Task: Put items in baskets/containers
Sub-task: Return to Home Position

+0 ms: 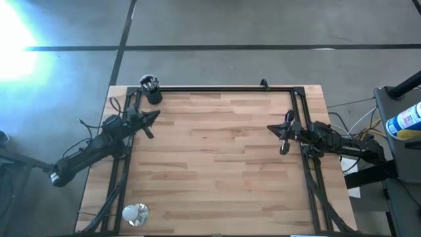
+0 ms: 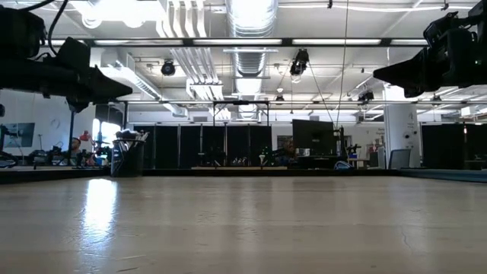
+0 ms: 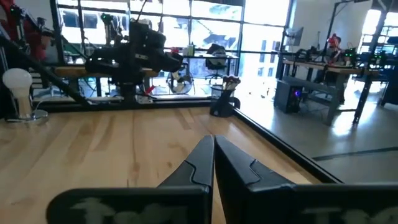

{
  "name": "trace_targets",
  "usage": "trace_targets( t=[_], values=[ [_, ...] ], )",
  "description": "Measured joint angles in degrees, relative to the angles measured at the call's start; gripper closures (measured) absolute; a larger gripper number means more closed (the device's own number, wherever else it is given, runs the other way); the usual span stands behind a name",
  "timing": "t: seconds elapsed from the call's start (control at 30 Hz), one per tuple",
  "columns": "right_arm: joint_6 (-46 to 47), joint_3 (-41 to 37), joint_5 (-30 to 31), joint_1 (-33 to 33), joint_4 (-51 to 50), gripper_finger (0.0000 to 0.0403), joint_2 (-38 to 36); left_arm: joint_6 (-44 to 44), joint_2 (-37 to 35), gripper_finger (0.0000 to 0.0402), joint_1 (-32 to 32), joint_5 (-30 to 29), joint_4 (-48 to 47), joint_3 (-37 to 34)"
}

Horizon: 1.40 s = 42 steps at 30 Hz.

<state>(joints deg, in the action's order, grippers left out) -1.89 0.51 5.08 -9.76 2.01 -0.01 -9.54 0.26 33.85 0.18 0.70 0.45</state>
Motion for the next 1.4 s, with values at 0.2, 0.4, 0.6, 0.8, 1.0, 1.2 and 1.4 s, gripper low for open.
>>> trace_targets(
  t=[0.2,0.4,0.6,0.8,1.0,1.2,1.4],
  values=[
    [2.01,0.00,1.32,-0.04,-0.24,0.0394,0.78,-4.49,1.68,0.0401,-0.66,0.35,-0.46,0.02],
    [2.13,0.00,1.14,-0.02,-0.43,0.0394,3.09,-6.67,2.33,0.0401,-0.64,0.42,-0.47,0.00],
    [6.83,0.00,1.09,-0.02,-0.45,0.0394,4.60,-6.69,2.33,0.0401,-0.63,0.46,-0.56,-0.07],
    [6.88,0.00,1.03,-0.02,-0.40,0.0394,4.63,-6.73,2.33,0.0401,-0.63,0.48,-0.67,-0.07],
    [6.88,0.00,0.96,-0.02,-0.40,0.0394,4.66,-6.73,2.33,0.0401,-0.63,0.51,-0.69,-0.09],
    [6.86,0.00,0.98,-0.02,-0.40,0.0394,4.68,-6.75,2.35,0.0401,-0.63,0.53,-0.69,-0.09],
    [6.86,0.02,0.97,-0.02,-0.40,0.0394,4.68,-6.75,2.35,0.0401,-0.63,0.53,-0.69,-0.11]
  ],
)
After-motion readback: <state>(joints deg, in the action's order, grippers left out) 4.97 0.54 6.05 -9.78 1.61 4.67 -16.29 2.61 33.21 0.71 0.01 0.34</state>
